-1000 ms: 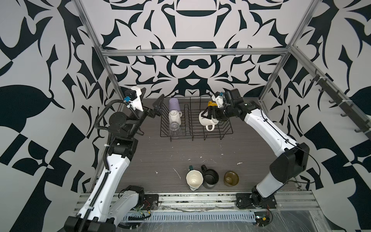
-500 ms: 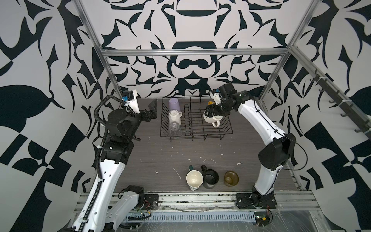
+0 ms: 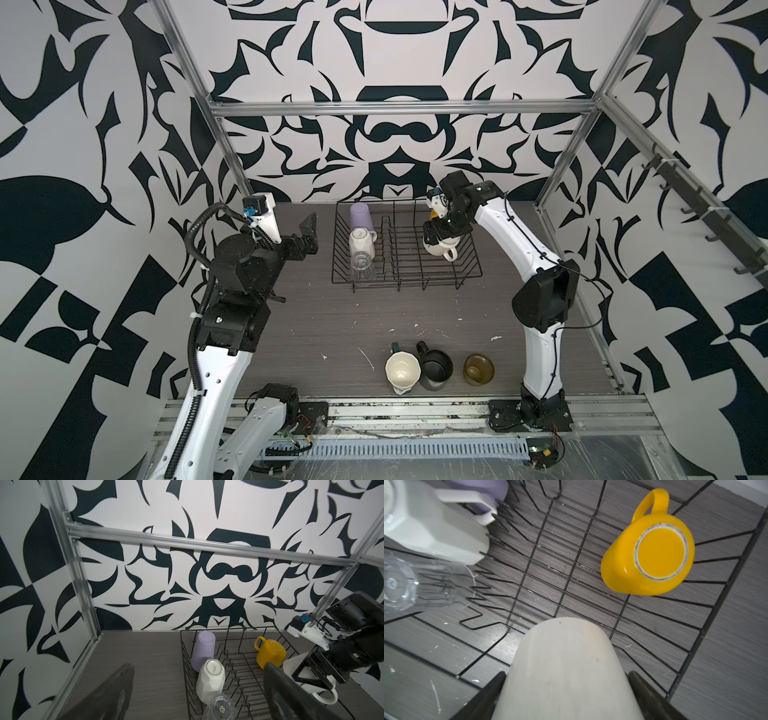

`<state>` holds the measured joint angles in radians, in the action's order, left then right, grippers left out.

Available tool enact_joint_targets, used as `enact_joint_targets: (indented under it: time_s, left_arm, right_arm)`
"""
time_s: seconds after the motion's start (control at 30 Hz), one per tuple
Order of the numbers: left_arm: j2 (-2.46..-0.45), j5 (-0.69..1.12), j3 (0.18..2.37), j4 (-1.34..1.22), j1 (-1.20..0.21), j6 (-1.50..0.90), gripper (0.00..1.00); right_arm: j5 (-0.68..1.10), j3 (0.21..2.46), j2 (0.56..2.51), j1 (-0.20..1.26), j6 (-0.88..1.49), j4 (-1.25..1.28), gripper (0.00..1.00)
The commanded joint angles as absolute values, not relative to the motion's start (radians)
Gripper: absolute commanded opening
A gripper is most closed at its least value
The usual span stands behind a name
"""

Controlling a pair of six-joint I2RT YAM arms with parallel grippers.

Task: Load cups into a dish rack
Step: Place the cup upside down at the dish rack.

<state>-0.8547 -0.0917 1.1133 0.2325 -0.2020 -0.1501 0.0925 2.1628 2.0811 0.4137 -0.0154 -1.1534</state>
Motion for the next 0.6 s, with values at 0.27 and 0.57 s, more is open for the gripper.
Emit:
enact_joint_targets:
  time_s: [0.27, 0.57]
  left_arm:
    - [-0.915, -0.181, 1.203, 0.425, -0.197, -0.213, 0.99]
    - [-0.914, -0.180, 1.189, 0.457, -0.198, -0.248, 0.99]
  right_arm:
    - [-0.051, 2.254, 2.159, 0.436, -0.152, -1.173, 0.00]
    - [-0.097, 2.250, 2.251, 0.436, -0.179, -1.155, 0.00]
